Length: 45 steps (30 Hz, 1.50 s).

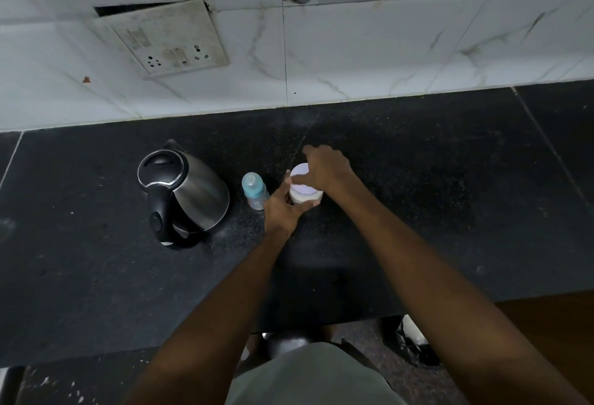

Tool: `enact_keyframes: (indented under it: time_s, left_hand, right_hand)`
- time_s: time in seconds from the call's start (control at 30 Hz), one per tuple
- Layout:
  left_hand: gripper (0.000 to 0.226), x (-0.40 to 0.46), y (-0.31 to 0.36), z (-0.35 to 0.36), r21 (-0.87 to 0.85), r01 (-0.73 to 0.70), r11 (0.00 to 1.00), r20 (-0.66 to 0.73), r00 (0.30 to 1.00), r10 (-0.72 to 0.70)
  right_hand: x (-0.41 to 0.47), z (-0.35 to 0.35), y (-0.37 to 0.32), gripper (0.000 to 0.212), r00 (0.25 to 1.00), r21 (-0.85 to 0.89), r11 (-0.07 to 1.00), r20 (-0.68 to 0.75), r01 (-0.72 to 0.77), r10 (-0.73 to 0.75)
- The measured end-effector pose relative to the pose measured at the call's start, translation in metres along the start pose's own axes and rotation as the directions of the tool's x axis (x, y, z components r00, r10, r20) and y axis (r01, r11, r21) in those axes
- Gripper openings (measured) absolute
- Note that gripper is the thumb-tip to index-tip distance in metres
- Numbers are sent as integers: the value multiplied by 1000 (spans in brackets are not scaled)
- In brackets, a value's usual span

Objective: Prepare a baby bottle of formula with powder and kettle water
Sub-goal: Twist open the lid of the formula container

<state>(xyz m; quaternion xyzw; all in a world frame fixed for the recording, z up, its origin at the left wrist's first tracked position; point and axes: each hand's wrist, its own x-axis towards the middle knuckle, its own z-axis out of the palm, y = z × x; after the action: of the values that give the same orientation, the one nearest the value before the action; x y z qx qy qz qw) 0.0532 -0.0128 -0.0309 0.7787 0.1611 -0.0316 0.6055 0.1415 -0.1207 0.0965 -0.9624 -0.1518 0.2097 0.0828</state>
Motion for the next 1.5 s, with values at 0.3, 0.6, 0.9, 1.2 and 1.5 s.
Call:
enact_keyframes:
  time_s: [0.3,0.6,0.9,1.2,1.5]
  left_hand:
    - [93,0,4,1,-59,35,998,-3,999,-35]
    - [93,5,-1,2,-27,61,998,0,998,-61]
    - [97,6,-6,3,30,38,999,-9,999,-38]
    - [96,9,-7,3,18,72,997,8,997,-72]
    - [90,6,-2,2,71,30,997,-30,999,-27]
  right_hand:
    - [2,-3,-10,84,988,-93,994,144,64,-50]
    - [-3,2,-14,72,1000,-189,982,1,-3,3]
    - [4,-4,-7,94,954,-45,987,266,155,-138]
    - [4,14,-8,81,997,-158,986,69,47,-37]
    - [13,7,0,75,977,-26,992,175,126,-120]
